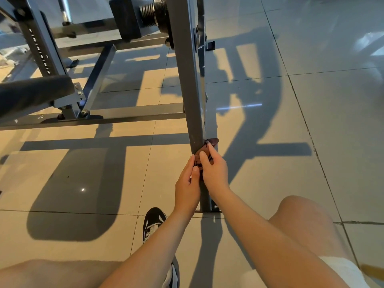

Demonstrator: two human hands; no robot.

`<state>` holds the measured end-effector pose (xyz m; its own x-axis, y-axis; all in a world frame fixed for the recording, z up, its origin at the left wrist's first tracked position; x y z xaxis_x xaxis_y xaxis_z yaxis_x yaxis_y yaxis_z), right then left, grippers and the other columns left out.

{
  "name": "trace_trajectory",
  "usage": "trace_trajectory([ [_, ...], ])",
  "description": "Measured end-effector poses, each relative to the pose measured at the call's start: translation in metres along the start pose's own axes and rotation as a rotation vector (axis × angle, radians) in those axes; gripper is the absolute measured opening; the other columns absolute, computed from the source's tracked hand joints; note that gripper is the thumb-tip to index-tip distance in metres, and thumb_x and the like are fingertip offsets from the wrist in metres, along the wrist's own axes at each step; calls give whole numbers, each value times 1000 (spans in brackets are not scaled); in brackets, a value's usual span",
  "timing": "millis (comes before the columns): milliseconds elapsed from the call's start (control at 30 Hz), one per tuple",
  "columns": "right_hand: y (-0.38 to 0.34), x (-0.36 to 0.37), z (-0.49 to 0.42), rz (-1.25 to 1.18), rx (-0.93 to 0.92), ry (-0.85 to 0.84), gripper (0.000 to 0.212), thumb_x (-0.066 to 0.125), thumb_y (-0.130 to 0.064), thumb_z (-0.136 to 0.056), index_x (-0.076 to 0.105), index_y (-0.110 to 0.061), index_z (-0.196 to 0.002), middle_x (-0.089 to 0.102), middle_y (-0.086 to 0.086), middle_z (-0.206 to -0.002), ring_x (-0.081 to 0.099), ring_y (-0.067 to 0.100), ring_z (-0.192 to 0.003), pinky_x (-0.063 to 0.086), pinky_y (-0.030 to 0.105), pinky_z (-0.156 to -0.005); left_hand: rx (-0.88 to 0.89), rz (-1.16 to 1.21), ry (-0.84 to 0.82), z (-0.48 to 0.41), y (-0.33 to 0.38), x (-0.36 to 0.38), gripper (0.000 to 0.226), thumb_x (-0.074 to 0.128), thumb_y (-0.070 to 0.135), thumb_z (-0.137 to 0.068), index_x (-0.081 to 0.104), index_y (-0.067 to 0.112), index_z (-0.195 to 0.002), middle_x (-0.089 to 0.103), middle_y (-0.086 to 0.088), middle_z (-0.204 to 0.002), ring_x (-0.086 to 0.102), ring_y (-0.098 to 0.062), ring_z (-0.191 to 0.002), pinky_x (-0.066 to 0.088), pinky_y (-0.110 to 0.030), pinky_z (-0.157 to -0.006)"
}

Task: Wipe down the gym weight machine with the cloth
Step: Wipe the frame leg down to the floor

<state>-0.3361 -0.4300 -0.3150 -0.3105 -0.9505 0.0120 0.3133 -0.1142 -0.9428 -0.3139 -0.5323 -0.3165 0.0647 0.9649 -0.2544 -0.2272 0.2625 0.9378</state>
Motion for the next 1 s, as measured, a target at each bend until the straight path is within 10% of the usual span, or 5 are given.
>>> trace_trajectory([
  [233, 6, -9, 9, 109, 56, 37, 37, 65, -21, -99, 58, -26, -135, 65, -9, -118, 63, 13, -112, 51, 16, -83, -25, -27, 4, 2, 13, -7, 42, 37, 35, -110, 41, 33, -152, 47, 11, -152, 42, -1, -137, 35, -16, -109],
  [367, -67, -8, -2, 118, -197, 113, 22, 71, -19, -93, 55, -31, -102, 58, -12, -106, 59, 1, -97, 46, 11, -77, 70, -18, 4, -2, 55, -15, 33, 36, 24, -111, 45, 47, -133, 55, 33, -123, 49, 25, -111, 38, 2, -86],
  [567, -89, 1, -3, 127, -326, 156, 22, 71, -19, -93, 58, -36, -88, 56, -12, -106, 57, -1, -96, 45, 13, -81, 114, -19, 41, -18, 77, -15, 34, 35, 30, -111, 49, 41, -140, 59, 26, -125, 51, 19, -110, 39, -3, -89],
  [767, -30, -8, 5, 231, -105, 126, 8, 73, -23, -92, 65, -25, -91, 59, -8, -105, 60, 11, -101, 47, 14, -79, -40, -75, -18, -6, 41, -16, 45, 31, 37, -111, 40, 27, -153, 49, 7, -151, 43, -9, -140, 32, -16, -107],
  [1000, -87, 6, -7, 170, -390, 67, 21, 69, -24, -96, 73, -23, -116, 50, -8, -115, 53, 7, -110, 49, 12, -89, 45, 92, 36, -15, 60, -23, 42, 31, 41, -110, 47, 35, -148, 59, 15, -140, 51, -1, -131, 42, -30, -111],
])
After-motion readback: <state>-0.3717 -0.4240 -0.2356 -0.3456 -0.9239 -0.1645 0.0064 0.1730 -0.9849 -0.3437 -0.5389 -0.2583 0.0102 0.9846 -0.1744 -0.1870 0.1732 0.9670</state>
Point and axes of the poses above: each hand's wrist, its own z-axis away from the middle knuckle, its own x-axis out of the palm, y = z × x, the point moved 4 cm from there along -z, towards the middle knuckle
